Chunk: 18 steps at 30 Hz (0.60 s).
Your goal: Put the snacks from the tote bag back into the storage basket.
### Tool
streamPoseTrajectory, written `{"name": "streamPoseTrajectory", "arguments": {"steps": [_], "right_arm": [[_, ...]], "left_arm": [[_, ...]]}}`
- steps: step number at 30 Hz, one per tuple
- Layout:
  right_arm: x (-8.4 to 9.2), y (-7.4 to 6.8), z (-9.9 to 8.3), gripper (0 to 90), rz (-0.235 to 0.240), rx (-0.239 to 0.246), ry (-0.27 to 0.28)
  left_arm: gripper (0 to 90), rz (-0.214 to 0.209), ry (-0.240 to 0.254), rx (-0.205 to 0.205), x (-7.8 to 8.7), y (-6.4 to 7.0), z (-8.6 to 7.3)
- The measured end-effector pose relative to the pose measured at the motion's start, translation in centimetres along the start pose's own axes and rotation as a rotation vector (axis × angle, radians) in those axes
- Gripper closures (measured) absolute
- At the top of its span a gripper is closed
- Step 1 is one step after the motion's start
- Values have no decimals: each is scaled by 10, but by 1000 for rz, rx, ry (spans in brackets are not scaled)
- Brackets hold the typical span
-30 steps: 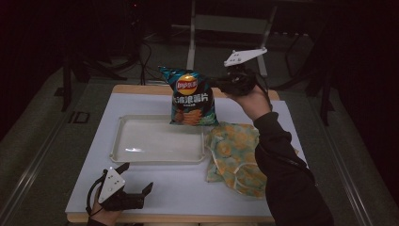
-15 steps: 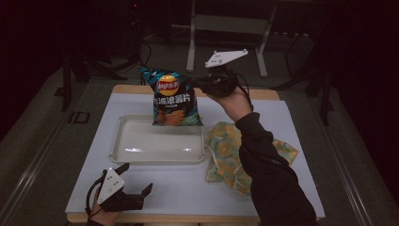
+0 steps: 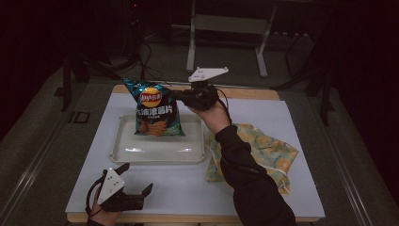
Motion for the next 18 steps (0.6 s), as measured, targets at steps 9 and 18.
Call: {"name": "streamPoseTrajectory", "arguments": {"steps": [9,18], "right_arm": [[-24,-11,-33,898,48,-53,-30],[-35,-11,-63,898,55,-66,-98]], "left_arm": [[1,-1,-4,-4,0,0,0],[2,0,-4,-3,-1,0,0]]}}
Point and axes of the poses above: each handheld gripper's, and its own axes: x roughly backward along the jaws, z roughly out of its top, y roughly to its right, the point moved 8 cm from there along -x, roughly forward along the jaws, and after that the axes turned 1 degree about -y, right-handed, at the moved point
